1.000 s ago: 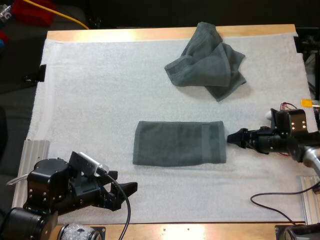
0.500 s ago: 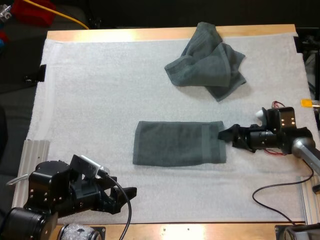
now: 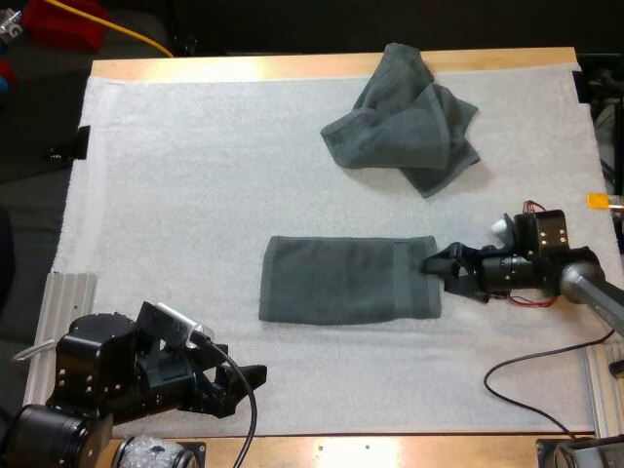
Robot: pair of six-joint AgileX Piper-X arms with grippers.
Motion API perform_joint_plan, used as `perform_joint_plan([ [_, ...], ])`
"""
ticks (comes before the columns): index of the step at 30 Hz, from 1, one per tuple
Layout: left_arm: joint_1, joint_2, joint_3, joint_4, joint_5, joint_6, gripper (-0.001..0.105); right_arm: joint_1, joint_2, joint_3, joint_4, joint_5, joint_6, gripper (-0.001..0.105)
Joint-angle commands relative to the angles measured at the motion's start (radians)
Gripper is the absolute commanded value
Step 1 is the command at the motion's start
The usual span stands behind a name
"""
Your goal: Pick towel from pile, fold and stack
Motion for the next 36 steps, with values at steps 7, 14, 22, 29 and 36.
perform_joint_plan([
  [7,-0.003,-0.006,-0.008,-0.002,0.004,0.006,0.07,0.093,0.055,0.004,-0.055,0.02,0.105,0.075],
  [14,-0.003,-0.006,-0.008,-0.002,0.004,0.013,0.07,0.13,0.106,0.004,-0.092,-0.02,0.179,0.075],
  [22,-0.003,-0.006,-0.008,-0.002,0.004,0.013,0.07,0.16,0.117,0.004,-0.092,-0.028,0.181,0.072],
  [29,-0.003,-0.006,-0.008,0.008,0.006,0.013,0.07,0.16,0.117,0.004,-0.083,0.007,0.189,0.019],
  [36,-0.003,-0.006,-0.008,0.051,0.006,0.013,0.07,0.16,0.074,-0.023,0.008,0.154,0.119,0.002],
])
